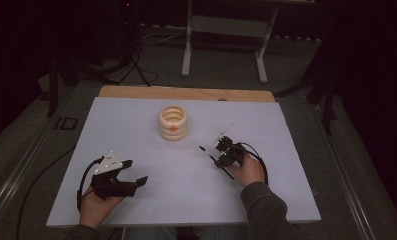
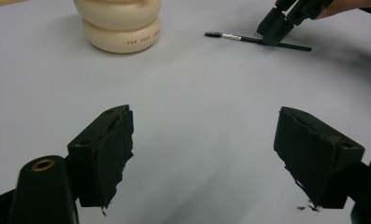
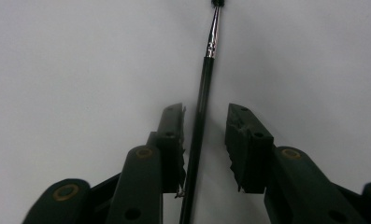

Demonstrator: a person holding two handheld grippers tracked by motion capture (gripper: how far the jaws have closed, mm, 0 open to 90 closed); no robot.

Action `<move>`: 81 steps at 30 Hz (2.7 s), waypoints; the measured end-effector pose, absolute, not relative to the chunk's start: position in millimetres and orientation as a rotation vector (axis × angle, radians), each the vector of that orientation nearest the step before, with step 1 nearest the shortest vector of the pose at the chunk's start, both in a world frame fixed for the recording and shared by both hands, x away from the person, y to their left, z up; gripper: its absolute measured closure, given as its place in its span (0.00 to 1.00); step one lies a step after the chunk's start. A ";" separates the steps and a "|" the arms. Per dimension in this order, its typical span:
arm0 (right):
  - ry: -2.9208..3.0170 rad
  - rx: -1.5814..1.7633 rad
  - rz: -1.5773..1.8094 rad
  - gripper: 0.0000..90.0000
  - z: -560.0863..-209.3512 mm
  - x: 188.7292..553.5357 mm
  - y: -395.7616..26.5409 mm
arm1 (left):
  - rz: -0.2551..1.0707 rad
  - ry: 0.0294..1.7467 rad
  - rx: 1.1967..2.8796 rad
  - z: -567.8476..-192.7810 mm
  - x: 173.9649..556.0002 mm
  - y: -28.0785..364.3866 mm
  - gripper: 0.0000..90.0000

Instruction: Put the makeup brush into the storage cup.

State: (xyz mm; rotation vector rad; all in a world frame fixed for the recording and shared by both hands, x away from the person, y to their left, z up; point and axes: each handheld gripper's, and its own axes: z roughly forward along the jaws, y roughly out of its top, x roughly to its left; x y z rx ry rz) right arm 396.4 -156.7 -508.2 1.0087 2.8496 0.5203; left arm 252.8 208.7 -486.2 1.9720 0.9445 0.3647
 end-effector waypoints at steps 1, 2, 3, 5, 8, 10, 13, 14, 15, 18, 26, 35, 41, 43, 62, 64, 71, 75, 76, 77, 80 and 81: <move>2.852 1.007 0.513 0.76 -508.7 396.3 -156.1 | 0.364 0.944 1.972 -486.2 252.9 208.7 0.23; 2.851 1.005 0.508 0.77 -509.2 396.1 -155.6 | 0.365 0.944 1.972 -486.2 252.9 208.7 0.23; 2.850 1.004 0.505 0.77 -509.7 395.9 -155.1 | 0.365 0.944 1.972 -486.2 252.9 208.6 0.23; 2.852 0.997 0.488 0.78 -510.6 395.5 -153.9 | 0.364 0.944 1.972 -486.2 252.9 208.7 0.23; 2.841 0.987 0.472 0.80 -510.8 394.2 -152.0 | 0.364 0.945 1.972 -486.3 253.0 208.7 0.23; 2.835 0.984 0.463 0.81 -510.8 393.4 -151.2 | 0.364 0.945 1.972 -486.3 252.9 208.4 0.23; 2.823 0.983 0.451 0.84 -511.0 391.6 -149.0 | 0.364 0.944 1.973 -486.3 252.9 208.2 0.22; 2.821 0.982 0.445 0.86 -510.9 390.7 -147.9 | 0.364 0.944 1.973 -486.4 253.0 208.2 0.23; 2.818 0.977 0.443 0.88 -511.1 389.9 -147.0 | 0.364 0.944 1.974 -486.4 252.9 208.1 0.23; 2.805 0.984 0.430 0.91 -511.2 387.6 -144.3 | 0.364 0.945 1.972 -486.3 252.8 208.0 0.23; 2.810 1.061 0.441 0.95 -511.1 390.4 -145.5 | 0.363 0.944 1.978 -486.9 253.2 207.6 0.23; 2.823 1.110 0.480 0.95 -511.2 393.7 -150.0 | 0.361 0.948 1.979 -487.7 253.8 208.7 0.23; 2.817 1.151 0.567 0.95 -511.6 393.9 -157.9 | 0.359 0.950 1.978 -488.4 254.8 209.2 0.23; 2.807 1.161 0.603 0.95 -510.6 392.9 -160.7 | 0.358 0.950 1.979 -488.5 255.0 208.8 0.23; 2.724 1.099 0.903 0.95 -486.3 365.6 -193.5 | 0.358 0.915 1.950 -475.9 256.0 203.2 0.25; 2.710 1.091 0.935 0.95 -482.7 361.1 -198.5 | 0.367 0.897 1.947 -468.9 257.2 200.4 0.26; 2.663 1.056 1.043 0.95 -466.1 344.8 -211.6 | 0.352 0.865 1.913 -456.3 265.3 190.3 0.28; 2.645 1.027 1.110 0.95 -460.7 334.7 -212.5 | 0.323 0.844 1.915 -456.2 267.7 181.1 0.29; 2.642 1.022 1.127 0.95 -460.4 332.4 -212.1 | 0.313 0.840 1.915 -456.8 268.1 178.3 0.29; 2.642 1.018 1.143 0.95 -460.6 330.7 -211.3 | 0.305 0.834 1.917 -457.4 268.1 175.7 0.29; 2.647 0.993 1.160 0.95 -460.2 325.8 -206.9 | 0.296 0.816 1.928 -458.5 266.4 171.7 0.29; 2.644 0.986 1.171 0.95 -459.5 323.8 -205.3 | 0.294 0.814 1.928 -458.8 265.6 172.0 0.29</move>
